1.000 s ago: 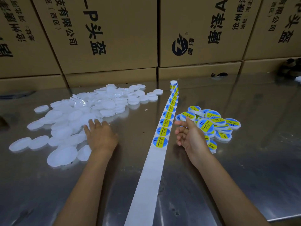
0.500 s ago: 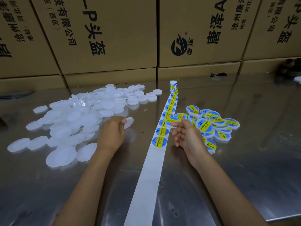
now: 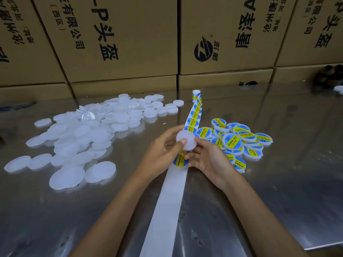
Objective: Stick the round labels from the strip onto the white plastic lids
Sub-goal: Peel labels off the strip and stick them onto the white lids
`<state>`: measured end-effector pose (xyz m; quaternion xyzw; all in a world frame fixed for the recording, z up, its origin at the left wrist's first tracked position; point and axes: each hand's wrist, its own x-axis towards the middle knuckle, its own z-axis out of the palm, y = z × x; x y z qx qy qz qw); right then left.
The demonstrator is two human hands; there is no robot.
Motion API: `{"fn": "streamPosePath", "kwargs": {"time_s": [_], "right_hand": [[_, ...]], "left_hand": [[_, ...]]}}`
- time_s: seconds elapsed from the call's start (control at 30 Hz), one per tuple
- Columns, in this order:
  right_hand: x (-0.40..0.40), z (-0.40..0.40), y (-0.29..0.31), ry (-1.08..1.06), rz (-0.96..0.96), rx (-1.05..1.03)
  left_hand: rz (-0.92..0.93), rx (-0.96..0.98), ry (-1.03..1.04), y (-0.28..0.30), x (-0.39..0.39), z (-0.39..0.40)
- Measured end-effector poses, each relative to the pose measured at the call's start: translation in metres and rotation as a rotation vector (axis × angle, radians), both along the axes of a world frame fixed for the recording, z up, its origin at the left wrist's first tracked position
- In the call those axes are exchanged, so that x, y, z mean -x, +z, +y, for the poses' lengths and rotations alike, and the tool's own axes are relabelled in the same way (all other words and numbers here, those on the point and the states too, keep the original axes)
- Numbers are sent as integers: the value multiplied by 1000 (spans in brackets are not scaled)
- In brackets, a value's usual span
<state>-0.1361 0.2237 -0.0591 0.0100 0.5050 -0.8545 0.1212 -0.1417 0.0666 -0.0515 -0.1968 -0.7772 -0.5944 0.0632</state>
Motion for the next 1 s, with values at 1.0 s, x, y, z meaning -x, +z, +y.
{"fn": "streamPosePath", "kwargs": {"time_s": [1.0], "right_hand": [[4, -6, -27, -117, 610, -1205]], "left_hand": [[-230, -200, 65, -17, 20, -8]]}}
